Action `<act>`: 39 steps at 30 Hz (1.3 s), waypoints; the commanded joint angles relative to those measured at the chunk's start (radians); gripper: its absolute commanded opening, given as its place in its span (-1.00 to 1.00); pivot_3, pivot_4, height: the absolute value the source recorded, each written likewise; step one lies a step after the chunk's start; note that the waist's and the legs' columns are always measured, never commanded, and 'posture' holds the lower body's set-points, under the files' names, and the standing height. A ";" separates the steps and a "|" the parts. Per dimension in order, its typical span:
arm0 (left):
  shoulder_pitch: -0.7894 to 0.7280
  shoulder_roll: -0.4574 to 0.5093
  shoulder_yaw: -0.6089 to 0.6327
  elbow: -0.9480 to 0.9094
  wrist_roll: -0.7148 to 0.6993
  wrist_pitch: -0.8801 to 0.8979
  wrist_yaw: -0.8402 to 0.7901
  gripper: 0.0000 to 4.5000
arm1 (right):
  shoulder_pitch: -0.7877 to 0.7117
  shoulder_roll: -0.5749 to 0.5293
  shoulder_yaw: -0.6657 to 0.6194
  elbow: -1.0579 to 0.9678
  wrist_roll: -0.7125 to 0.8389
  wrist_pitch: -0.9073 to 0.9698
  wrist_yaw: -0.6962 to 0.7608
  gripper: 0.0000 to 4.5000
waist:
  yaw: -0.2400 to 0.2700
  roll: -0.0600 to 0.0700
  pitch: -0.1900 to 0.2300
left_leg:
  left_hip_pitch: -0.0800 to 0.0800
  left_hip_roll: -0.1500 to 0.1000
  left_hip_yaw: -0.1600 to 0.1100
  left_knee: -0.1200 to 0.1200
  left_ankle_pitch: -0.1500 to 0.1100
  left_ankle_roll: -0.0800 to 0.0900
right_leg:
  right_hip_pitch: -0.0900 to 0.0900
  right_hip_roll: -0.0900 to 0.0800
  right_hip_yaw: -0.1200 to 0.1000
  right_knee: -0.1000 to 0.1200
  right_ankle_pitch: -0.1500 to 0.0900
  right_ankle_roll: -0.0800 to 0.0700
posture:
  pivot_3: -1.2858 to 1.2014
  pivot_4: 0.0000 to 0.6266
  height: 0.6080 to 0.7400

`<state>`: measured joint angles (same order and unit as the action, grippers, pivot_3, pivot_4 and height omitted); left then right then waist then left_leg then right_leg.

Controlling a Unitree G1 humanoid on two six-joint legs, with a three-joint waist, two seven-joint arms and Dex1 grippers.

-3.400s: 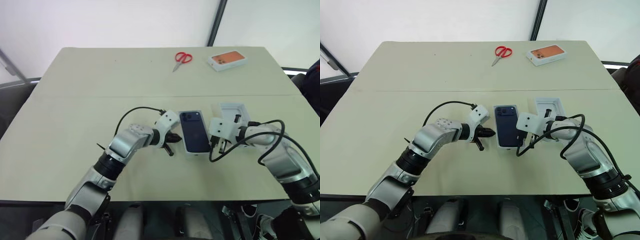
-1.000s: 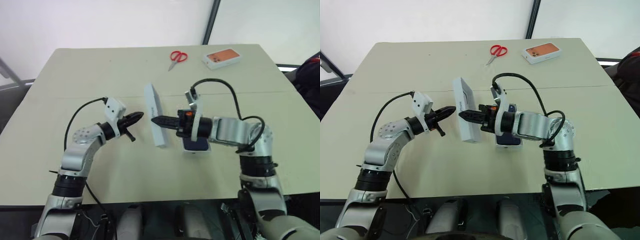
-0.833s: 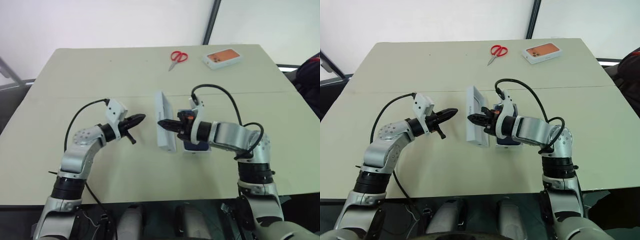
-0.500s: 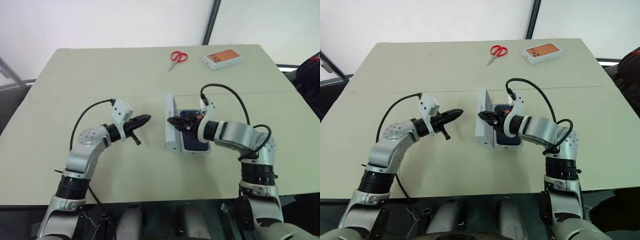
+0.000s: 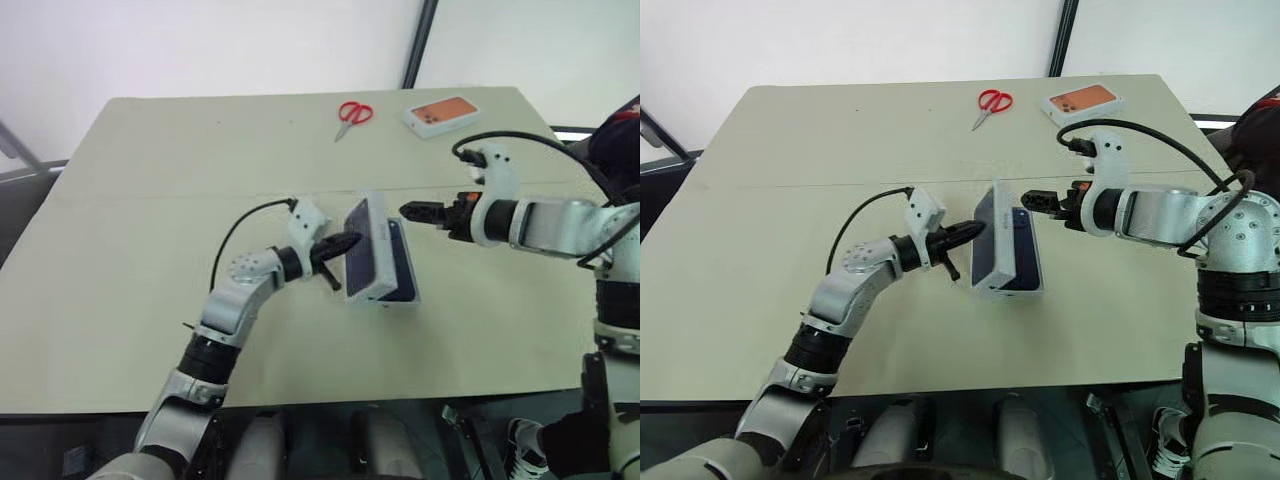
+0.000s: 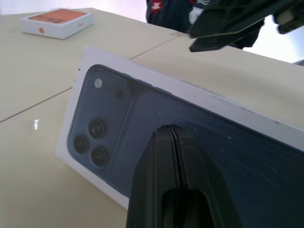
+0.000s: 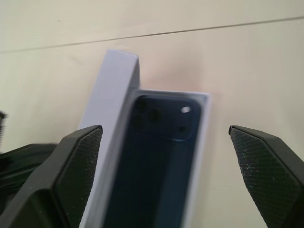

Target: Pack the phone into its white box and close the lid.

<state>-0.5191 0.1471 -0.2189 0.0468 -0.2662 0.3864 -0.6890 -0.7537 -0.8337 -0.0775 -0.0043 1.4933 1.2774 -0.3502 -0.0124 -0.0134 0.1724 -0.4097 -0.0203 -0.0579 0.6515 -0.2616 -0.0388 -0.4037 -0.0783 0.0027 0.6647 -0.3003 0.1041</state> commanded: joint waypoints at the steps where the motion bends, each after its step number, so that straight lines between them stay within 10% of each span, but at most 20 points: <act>1: -0.016 -0.013 -0.029 -0.034 0.009 -0.004 -0.008 -1.00 | -0.024 -0.059 0.046 -0.077 -0.205 -0.048 0.163 0.99 | 0.001 0.000 0.000 | 0.000 0.000 0.000 0.000 0.000 0.000 | 0.000 0.000 0.000 0.000 0.000 0.000 | 0.03 -0.52 1.00; 9: -0.027 0.016 0.082 -0.087 -0.045 0.073 0.047 -1.00 | 0.047 -0.217 0.319 -0.257 -0.718 -0.267 0.543 0.88 | 0.000 0.000 0.001 | 0.000 -0.001 0.000 0.000 0.000 0.000 | 0.000 -0.001 0.000 0.000 0.000 0.000 | 0.03 -0.52 1.00; 17: 0.000 0.205 0.035 -0.177 0.026 0.278 0.061 -1.00 | 0.124 -0.277 0.464 -0.284 -1.105 -0.486 0.788 -0.73 | 0.001 0.001 0.001 | 0.000 -0.001 0.000 0.000 0.000 0.000 | 0.000 -0.001 0.000 0.000 0.000 0.000 | 0.03 -0.52 1.00; 39: -0.085 0.022 -0.083 -0.079 0.042 0.366 0.091 -1.00 | 0.218 -0.147 0.399 -0.344 -1.365 -0.513 0.975 -0.73 | 0.002 0.000 0.001 | 0.000 -0.001 -0.001 0.001 0.000 -0.001 | 0.000 -0.002 0.000 0.000 0.000 0.000 | 0.03 -0.52 1.00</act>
<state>-0.5953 0.1868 -0.3189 0.0034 -0.2114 0.7596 -0.6020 -0.5319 -0.9884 0.3603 -0.3078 0.1428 0.7730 0.6146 -0.0102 -0.0129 0.1734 -0.4092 -0.0218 -0.0590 0.6522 -0.2613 -0.0395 -0.4033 -0.0801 0.0026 0.6645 -0.3004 0.1044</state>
